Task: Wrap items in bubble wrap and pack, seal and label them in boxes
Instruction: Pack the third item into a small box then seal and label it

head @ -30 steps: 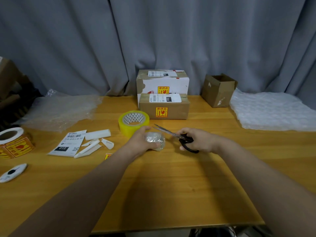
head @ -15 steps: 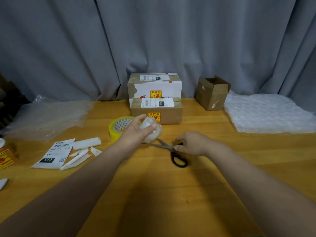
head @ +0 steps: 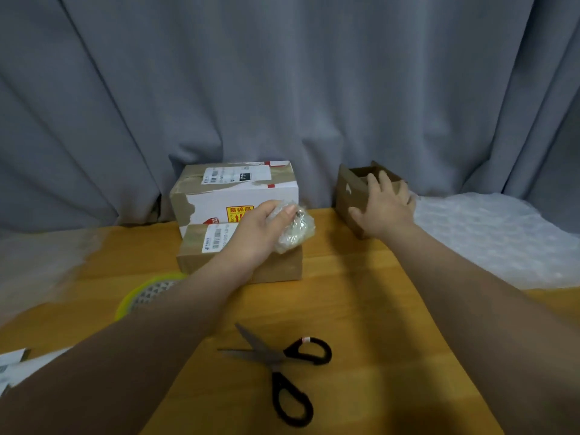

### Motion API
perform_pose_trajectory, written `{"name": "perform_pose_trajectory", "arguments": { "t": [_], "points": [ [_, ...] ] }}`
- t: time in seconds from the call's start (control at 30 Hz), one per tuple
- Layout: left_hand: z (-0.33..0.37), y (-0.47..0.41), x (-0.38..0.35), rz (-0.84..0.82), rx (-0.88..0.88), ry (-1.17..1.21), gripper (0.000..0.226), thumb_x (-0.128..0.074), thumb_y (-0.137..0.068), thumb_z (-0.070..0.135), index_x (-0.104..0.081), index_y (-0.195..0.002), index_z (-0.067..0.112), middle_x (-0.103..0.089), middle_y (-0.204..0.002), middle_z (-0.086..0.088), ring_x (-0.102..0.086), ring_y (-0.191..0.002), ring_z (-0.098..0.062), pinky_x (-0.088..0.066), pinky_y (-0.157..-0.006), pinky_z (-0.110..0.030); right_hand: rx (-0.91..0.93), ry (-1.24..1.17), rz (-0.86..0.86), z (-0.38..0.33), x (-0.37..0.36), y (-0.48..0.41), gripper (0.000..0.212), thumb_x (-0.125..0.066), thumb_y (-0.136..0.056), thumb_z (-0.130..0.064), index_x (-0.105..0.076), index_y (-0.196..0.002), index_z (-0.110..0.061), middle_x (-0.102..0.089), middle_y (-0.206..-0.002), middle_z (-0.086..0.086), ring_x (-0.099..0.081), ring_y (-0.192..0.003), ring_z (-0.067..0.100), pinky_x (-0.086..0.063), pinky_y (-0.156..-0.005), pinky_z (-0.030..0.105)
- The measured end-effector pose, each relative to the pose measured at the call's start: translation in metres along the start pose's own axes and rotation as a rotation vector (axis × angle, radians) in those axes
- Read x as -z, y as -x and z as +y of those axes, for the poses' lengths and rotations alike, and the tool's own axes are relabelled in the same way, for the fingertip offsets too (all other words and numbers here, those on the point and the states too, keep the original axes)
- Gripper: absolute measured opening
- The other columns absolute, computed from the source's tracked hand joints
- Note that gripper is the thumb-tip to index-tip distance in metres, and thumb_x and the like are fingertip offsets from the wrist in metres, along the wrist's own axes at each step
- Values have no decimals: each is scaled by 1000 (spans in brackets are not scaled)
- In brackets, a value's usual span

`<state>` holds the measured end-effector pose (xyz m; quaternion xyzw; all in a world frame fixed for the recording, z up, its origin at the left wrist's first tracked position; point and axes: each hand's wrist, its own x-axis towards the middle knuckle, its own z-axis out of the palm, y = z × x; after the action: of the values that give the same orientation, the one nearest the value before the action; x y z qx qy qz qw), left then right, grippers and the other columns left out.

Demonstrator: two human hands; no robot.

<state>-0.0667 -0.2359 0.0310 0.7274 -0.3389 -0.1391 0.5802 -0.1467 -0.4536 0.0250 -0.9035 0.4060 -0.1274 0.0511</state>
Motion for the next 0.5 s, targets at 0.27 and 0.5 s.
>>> {"name": "perform_pose_trajectory", "arguments": {
  "t": [0.27,0.5],
  "points": [
    [-14,17,12,26,10,45,26,-40,-98,39,-57,-109,23,-63,-89,-2,-61,-63,-2,-52,-53,-21,50,-24,162,-2,-10,-8,15,-48,-97,-26,-54,-104,-13,-56,-105,11,-49,-102,33,-42,-68,38],
    [3,60,40,28,79,259,42,-63,-87,31,-51,-127,23,-64,-114,-3,-64,-98,-16,-52,-76,-29,238,-309,608,6,30,68,24,-45,-99,-26,-40,-80,-12,-47,-71,3,-46,-66,25,-25,-50,30]
  ]
}}
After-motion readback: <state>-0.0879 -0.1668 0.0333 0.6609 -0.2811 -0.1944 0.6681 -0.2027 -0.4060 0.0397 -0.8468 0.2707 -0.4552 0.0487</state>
